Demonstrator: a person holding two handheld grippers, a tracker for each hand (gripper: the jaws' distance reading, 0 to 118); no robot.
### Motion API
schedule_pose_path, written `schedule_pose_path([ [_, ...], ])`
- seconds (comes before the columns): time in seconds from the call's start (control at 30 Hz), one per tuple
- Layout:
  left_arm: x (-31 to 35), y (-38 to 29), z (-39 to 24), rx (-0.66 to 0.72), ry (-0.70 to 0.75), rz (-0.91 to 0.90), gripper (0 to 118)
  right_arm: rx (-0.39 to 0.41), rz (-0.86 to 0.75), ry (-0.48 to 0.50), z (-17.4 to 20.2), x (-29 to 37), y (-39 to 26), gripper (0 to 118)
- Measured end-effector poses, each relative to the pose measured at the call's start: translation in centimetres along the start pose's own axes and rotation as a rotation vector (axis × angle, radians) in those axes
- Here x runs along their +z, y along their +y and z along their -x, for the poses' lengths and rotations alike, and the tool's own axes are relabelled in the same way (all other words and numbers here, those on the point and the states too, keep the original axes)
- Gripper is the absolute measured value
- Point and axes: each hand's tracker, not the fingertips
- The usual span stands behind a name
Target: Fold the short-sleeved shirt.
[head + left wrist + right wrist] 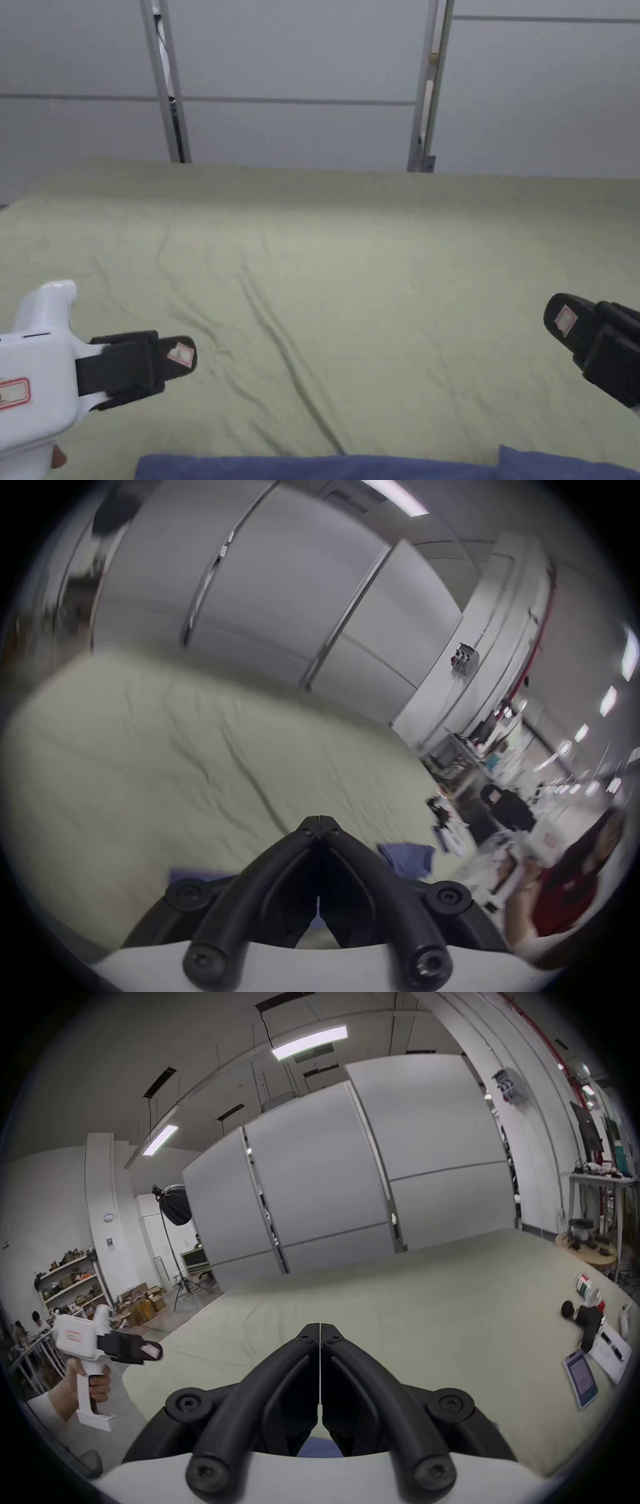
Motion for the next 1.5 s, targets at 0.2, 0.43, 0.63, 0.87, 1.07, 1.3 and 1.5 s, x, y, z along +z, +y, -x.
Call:
schedule_pose_path([
  [0.2, -4.0, -3.6, 12.8, 0.202, 0.216, 0.331, 118, -0.034, 0.092, -0.039, -1.5, 0.1, -2.4, 3],
  [0.43, -4.9, -5.9, 16.8, 0.484, 0.070, 0.260, 118, -0.060, 0.183, -0.141, -2.9, 1.1, -4.1, 3],
  [0.63, -8.1, -5.7, 13.9, 0.229, 0.073, 0.412, 118, -0.192, 0.166, -0.133, -3.2, 0.8, -4.7, 3],
  [0.87, -8.5, -5.2, 16.1, 0.219, 0.224, 0.394, 6, -0.212, 0.168, -0.090, -1.7, 0.0, -4.5, 3],
  [1.07, -7.3, -6.3, 17.0, 0.331, 0.112, 0.392, 6, -0.174, 0.163, -0.087, -0.6, 0.4, -3.7, 3],
  [1.3, -0.9, -4.0, 18.4, 0.293, 0.252, 0.289, 6, -0.163, 0.123, -0.106, -0.4, 1.5, -2.8, 3],
  [1.5, 5.2, -2.5, 19.1, 0.271, 0.510, 0.188, 6, -0.170, 0.105, -0.088, -0.1, 1.8, -3.1, 3],
])
